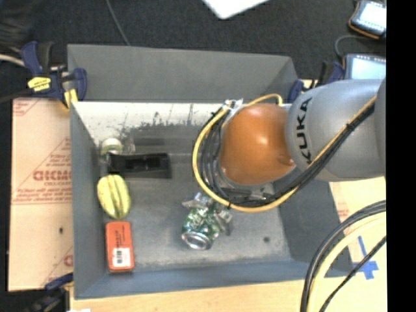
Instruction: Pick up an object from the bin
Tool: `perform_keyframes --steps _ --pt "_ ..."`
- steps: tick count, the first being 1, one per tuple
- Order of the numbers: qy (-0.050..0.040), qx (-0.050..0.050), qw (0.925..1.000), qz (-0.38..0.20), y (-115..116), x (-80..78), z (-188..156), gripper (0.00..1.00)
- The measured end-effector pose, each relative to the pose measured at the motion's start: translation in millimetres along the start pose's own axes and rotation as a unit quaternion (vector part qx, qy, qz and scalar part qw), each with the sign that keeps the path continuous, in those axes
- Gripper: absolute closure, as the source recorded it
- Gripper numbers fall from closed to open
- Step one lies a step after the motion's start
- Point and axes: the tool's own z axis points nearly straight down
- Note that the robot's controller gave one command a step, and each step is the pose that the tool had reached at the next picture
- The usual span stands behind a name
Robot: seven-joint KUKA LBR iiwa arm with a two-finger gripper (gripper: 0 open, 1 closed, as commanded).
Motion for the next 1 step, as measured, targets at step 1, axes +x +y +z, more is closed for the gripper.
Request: perform_keyframes --steps 1 --pt "-0.0033 0.003 1.0000 0.001 -1.7 -1.6 -18.7 1.00"
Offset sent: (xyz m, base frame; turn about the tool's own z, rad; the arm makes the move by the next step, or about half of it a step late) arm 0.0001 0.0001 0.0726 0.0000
